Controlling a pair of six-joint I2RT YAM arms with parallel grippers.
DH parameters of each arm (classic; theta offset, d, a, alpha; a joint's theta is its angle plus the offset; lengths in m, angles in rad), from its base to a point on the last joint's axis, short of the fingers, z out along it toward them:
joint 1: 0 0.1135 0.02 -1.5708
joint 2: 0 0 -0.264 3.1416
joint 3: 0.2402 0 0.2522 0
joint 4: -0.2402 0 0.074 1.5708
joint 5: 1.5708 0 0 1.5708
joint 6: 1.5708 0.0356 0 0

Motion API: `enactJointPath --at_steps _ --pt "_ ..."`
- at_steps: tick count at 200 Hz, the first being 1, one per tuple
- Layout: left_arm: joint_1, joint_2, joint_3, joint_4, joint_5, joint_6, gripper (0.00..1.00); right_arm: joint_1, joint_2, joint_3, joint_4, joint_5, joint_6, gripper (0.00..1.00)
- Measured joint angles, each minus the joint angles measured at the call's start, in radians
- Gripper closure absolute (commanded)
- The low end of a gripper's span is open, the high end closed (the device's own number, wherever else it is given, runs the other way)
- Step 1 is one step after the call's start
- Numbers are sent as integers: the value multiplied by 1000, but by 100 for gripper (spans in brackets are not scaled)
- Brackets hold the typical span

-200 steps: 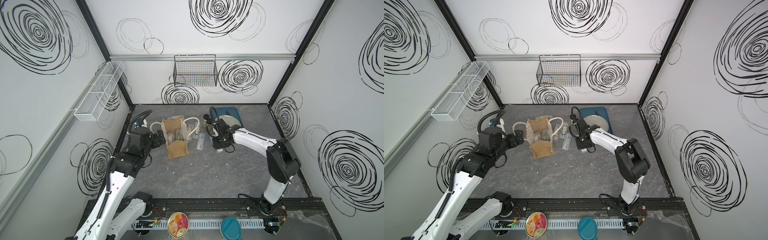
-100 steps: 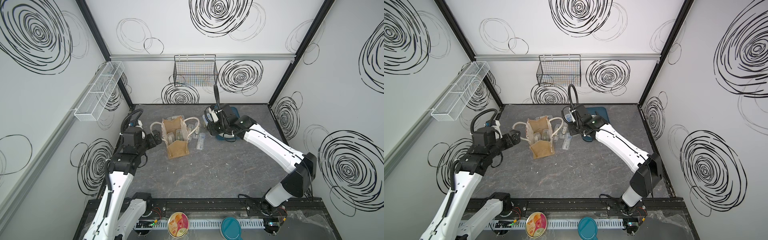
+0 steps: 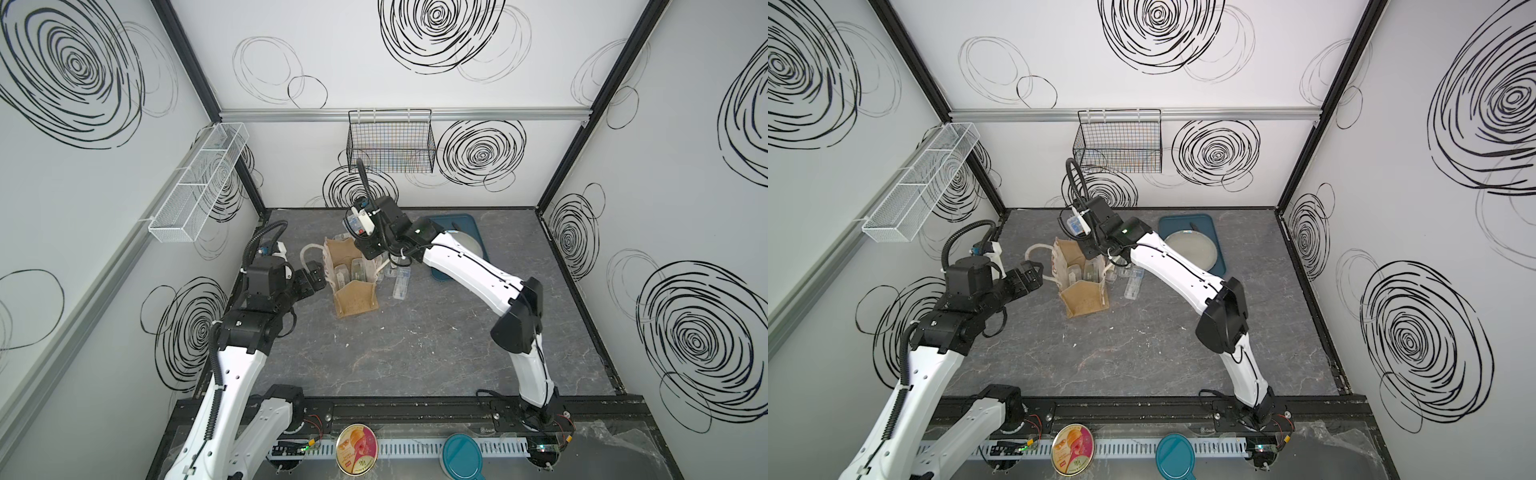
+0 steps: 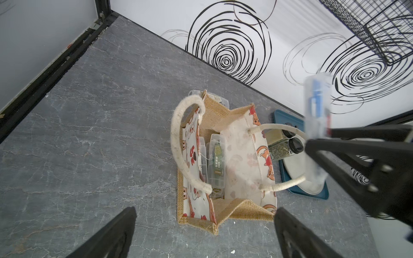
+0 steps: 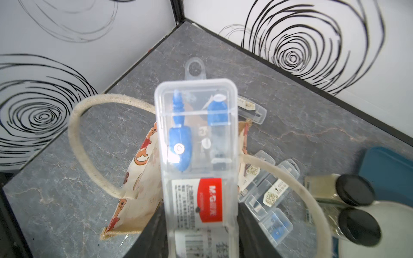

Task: Put the compass set into the canvas bag
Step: Place the compass set in the canvas bag.

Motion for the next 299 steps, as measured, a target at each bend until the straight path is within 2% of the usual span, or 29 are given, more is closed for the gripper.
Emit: enactJointPath --at_steps 36,121,130,143,172,194,220,249,282,299 --pt "-29 -2 0 -8 -24 0 1 9 131 70 2 -25 -42 58" --pt "-32 -17 0 -22 -56 0 1 12 261 71 5 -63 -37 57" --pt "-32 -16 0 -23 -57 0 1 12 275 71 5 -60 -29 54" --pt "-32 -14 0 -23 -59 0 1 12 290 71 4 -53 -11 43" --pt "-35 -5 0 -35 -69 2 1 15 291 71 5 -39 8 29" --pt "-40 -11 0 -42 -87 7 1 18 273 71 3 -27 21 24" --pt "-43 -21 0 -51 -103 12 1 20 198 70 1 -12 26 21" --pt "-53 -18 0 -51 -111 12 1 20 16 35 8 24 31 20" --pt "-84 -8 0 -48 -124 13 1 7 -278 -155 59 77 56 19" --pt "-97 -4 0 -41 -132 14 1 -26 -430 -328 93 97 88 19"
